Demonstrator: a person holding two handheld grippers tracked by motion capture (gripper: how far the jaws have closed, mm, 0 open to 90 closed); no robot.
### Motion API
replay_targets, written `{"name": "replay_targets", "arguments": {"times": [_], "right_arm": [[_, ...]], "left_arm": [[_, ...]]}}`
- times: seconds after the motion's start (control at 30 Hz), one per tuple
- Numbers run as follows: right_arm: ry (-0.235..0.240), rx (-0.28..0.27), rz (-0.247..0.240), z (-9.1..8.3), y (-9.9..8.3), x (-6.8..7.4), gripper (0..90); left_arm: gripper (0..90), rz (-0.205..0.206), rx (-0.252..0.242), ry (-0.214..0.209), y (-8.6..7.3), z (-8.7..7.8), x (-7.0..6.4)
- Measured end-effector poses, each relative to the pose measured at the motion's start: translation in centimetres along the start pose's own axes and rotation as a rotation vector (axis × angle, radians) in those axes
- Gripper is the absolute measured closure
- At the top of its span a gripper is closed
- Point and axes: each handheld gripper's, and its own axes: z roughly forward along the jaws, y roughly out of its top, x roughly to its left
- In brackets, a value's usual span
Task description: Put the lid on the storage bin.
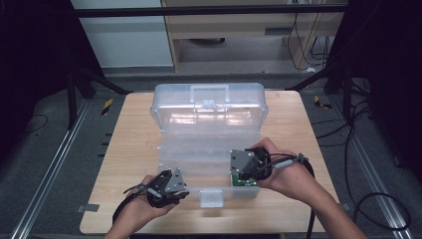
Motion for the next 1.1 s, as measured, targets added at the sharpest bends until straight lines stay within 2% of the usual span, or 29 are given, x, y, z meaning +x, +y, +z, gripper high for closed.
{"name": "replay_targets", "arguments": {"times": [0.2, 0.33, 0.4, 0.47, 0.6, 0.63, 0.73, 0.8, 0.93, 1.03, 1.1], "right_arm": [[0.006, 0.001, -0.004, 0.0, -0.1, 0.1, 82.7], [0.006, 0.001, -0.005, 0.0, -0.1, 0.1, 82.6], [0.005, 0.001, -0.004, 0.0, -0.1, 0.1, 82.6], [0.005, 0.001, -0.003, 0.0, -0.1, 0.1, 82.5], [0.005, -0.004, 0.001, 0.0, -0.1, 0.1, 82.3], [0.005, -0.004, 0.003, 0.0, -0.1, 0.1, 82.3], [0.006, -0.003, 0.005, 0.0, -0.1, 0.2, 82.2], [0.005, 0.0, -0.001, 0.0, -0.1, 0.2, 82.1], [0.005, -0.002, 0.0, 0.0, -0.1, 0.3, 81.9], [0.004, -0.002, 0.001, 0.0, -0.1, 0.3, 81.8], [0.004, -0.003, 0.0, 0.0, -0.1, 0.2, 81.7]], "left_arm": [[51.4, -0.007, -0.055, 0.025, 0.2, -1.2, -0.7], [45.6, -0.025, -0.113, 0.028, 0.2, -2.8, -1.1], [45.8, -0.039, -0.146, 0.013, 0.1, -3.7, -1.3], [48.0, -0.056, -0.175, 0.006, 0.0, -4.6, -1.4], [56.9, -0.125, -0.279, -0.037, -0.4, -6.8, -1.0], [59.5, -0.147, -0.298, -0.035, -0.5, -7.5, -0.6], [69.8, -0.178, -0.309, -0.005, -0.8, -8.9, 0.4], [74.8, -0.213, -0.327, -0.004, -1.0, -9.7, 1.4], [80.9, -0.285, -0.359, 0.061, -1.0, -11.1, 3.7], [84.7, -0.341, -0.405, 0.072, -0.9, -11.7, 5.4], [87.4, -0.36, -0.42, 0.092, -0.7, -12.1, 6.3]]}}
